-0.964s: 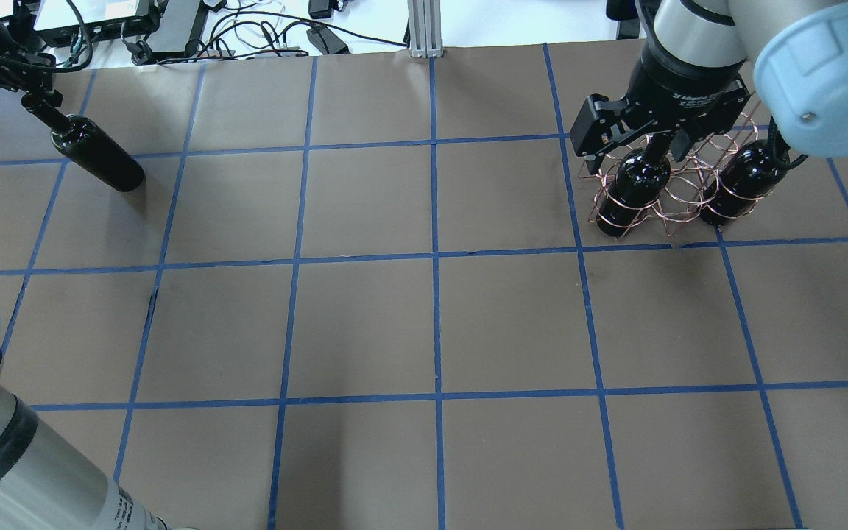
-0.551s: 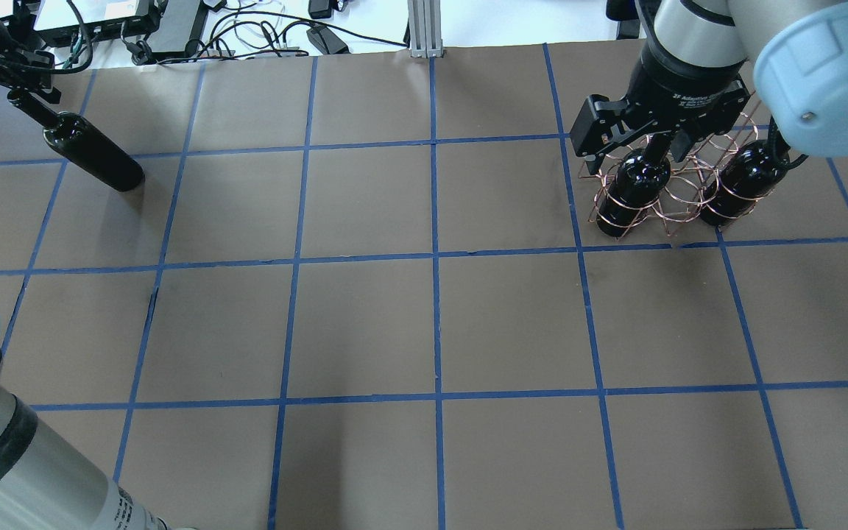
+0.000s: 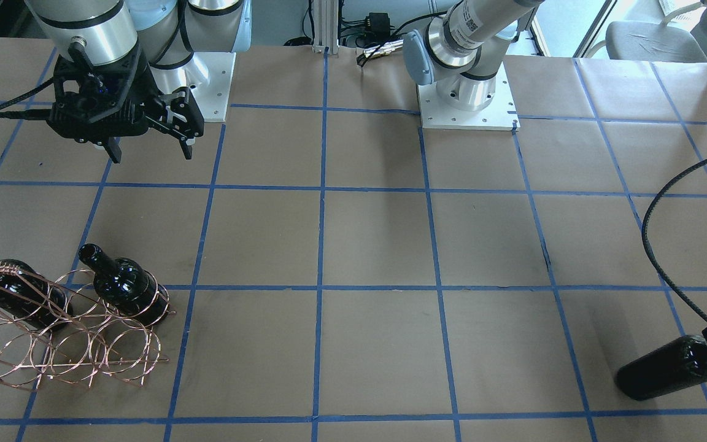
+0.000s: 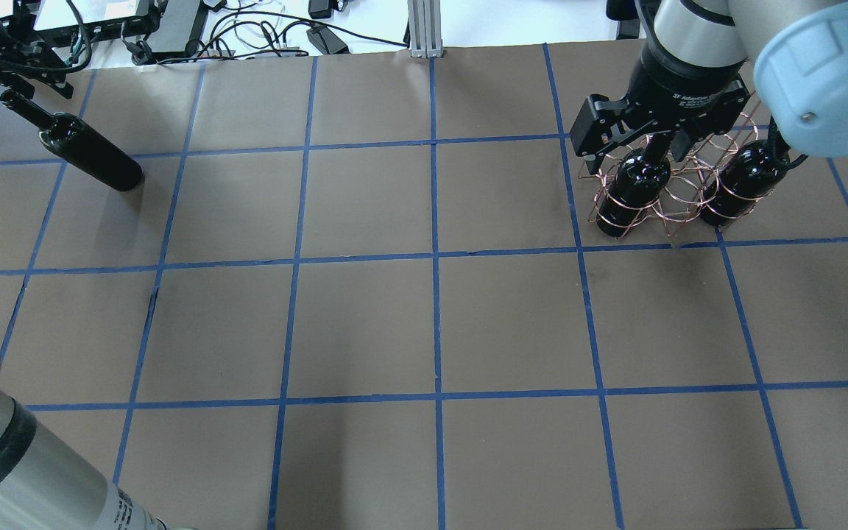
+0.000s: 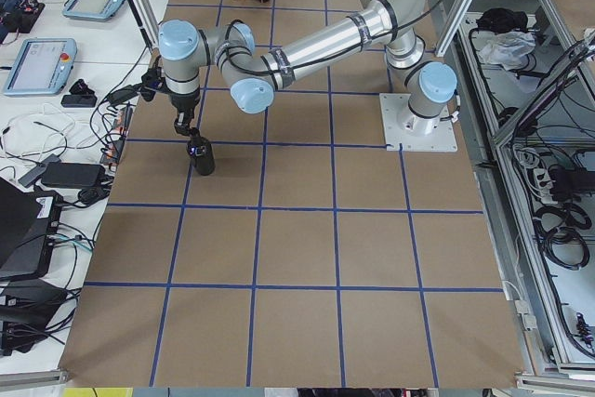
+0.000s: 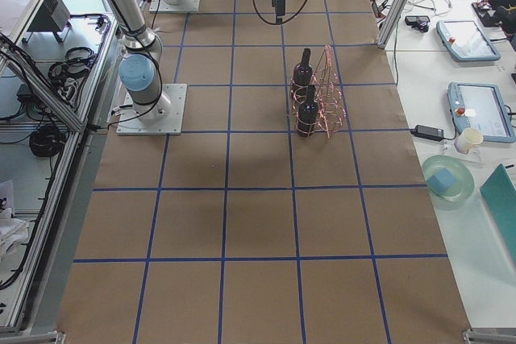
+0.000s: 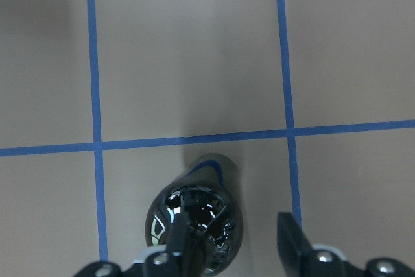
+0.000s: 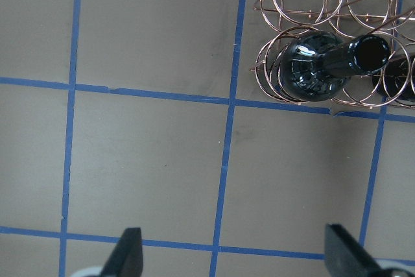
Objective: Place wine into wine basket
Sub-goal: 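Close the left gripper on the bottle neck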
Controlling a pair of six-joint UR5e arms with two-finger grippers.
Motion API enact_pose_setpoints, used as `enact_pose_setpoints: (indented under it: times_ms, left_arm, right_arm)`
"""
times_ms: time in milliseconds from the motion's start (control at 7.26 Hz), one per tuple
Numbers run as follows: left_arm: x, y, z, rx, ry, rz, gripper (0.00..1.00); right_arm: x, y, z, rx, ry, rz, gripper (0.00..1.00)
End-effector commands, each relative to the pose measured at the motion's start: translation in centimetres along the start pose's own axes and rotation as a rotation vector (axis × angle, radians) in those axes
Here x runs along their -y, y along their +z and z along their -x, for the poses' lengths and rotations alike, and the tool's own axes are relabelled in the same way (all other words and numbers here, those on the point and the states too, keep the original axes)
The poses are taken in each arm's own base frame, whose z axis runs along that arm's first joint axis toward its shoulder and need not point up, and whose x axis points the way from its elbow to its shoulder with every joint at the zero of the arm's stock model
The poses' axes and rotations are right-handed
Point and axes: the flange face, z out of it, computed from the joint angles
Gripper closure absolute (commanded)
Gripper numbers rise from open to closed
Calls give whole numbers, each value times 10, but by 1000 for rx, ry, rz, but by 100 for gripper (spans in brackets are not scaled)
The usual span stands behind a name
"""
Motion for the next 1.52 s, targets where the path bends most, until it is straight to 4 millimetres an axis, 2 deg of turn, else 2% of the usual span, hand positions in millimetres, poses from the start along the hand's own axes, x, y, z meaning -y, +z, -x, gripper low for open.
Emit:
enact_pose_setpoints:
  times_ms: [0,413,964,1102,1240,1378]
  left_arm:
    - [-1,-1,-1,0,-1,-1,0]
    - [-1,0,0,0,2,-1,0]
    - [-1,7,4,-2,4,8,6]
    - [-2,9,8,-1,1,11,15]
    - [-2,11,8,-1,-2,13,35]
    - [-3,12,11,2,-5,15,36]
  right_arm:
    - [0,0,0,0,0,0,0]
    - [0,0,0,0,0,-2,0]
    - [0,0,0,0,0,-2,0]
    - [0,0,0,0,1,-2,0]
    - [0,0,0,0,0,-2,0]
    - [0,0,0,0,1,-2,0]
